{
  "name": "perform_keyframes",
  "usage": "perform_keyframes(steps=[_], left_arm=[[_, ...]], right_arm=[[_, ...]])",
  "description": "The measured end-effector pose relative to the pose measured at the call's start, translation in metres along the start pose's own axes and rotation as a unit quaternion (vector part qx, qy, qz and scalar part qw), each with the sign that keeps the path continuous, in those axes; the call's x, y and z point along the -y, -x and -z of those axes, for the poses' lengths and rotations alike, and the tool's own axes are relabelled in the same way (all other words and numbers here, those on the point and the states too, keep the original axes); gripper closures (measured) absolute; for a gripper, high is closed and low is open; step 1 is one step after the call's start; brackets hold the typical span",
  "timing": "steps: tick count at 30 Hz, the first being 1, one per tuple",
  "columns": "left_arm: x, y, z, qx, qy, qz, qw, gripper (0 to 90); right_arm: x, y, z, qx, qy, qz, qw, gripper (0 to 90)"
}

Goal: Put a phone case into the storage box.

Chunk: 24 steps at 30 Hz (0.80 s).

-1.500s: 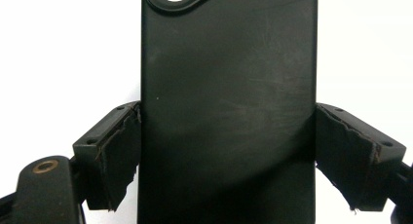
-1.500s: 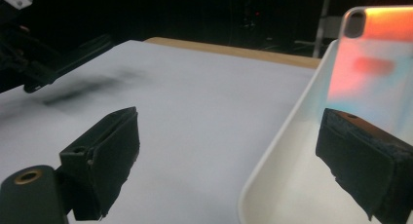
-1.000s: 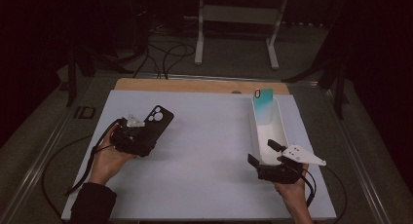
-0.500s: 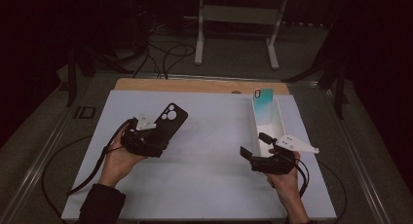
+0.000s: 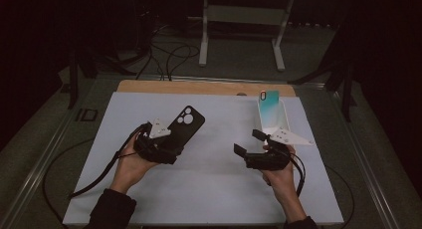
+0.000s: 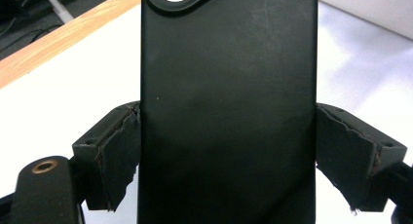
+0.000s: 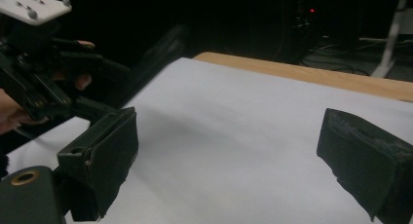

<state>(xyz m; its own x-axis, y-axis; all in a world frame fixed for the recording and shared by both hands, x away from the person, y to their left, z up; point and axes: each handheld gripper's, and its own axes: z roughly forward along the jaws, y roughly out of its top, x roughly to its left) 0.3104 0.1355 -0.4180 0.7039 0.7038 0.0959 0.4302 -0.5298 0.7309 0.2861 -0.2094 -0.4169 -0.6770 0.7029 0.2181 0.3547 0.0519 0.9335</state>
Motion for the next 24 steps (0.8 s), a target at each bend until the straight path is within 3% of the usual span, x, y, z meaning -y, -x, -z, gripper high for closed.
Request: perform_keyframes(steps=[18,24], left_arm=[[-0.016,0.030,-0.004,0.022,0.038,-0.042,0.9981,15.3],[-0.022,0.040,-0.005,0.030,0.048,-0.052,0.9971,15.3]], right_arm=[[-0.014,-0.012,-0.030,-0.042,-0.021,-0.022,0.9987,9.9],[-0.017,-0.017,-0.039,-0.056,-0.029,-0.030,0.9976,14.7]])
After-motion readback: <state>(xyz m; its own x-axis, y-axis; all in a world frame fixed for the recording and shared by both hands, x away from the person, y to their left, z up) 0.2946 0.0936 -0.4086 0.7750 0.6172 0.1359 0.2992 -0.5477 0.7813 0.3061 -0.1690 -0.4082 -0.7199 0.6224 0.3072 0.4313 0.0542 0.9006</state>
